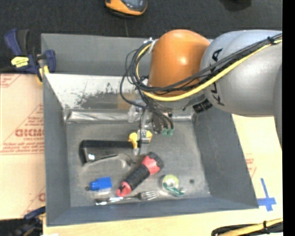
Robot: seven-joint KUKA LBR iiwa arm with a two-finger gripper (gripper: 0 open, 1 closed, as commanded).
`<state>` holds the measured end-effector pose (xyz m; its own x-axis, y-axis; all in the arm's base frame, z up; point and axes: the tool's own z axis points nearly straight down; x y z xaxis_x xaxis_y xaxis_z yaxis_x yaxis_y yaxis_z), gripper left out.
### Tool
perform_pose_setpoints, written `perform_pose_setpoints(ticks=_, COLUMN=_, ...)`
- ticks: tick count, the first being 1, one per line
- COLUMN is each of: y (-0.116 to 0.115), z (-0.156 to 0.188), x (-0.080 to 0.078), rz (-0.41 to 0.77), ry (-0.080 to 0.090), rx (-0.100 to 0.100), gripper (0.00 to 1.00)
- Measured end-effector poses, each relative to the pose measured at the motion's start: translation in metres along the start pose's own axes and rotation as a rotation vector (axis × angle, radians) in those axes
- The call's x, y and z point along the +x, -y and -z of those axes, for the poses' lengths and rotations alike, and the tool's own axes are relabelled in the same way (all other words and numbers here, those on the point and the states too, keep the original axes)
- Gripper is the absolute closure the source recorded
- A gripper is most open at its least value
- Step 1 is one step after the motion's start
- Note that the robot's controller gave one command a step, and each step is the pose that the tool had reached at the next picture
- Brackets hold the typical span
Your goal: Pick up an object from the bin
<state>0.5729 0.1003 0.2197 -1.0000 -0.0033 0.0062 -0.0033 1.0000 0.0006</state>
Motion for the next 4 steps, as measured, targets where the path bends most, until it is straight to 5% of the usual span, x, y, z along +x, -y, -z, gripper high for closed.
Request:
perform_pose_setpoints(ticks=1, y=0.000, z=0.005, x=-0.002, rz=-0.002, ry=0.008, rx=-0.001, gripper=0.00)
perform_pose_setpoints(ticks=2, y=-0.018, z=-0.071, x=-0.029, rz=0.053, ry=0.008, rx=0.001, gripper=0.00)
perform_pose_setpoints(ticks=3, y=-0.009, z=-0.099, x=0.002, rz=-0.109, ry=0.013, rx=-0.002, gripper=0.00)
perform_pose_setpoints(ticks=4, y=-0.010, z=-0.151, x=-0.022, rz=-0.142, ry=0.010, rx=-0.002, gripper=0.00)
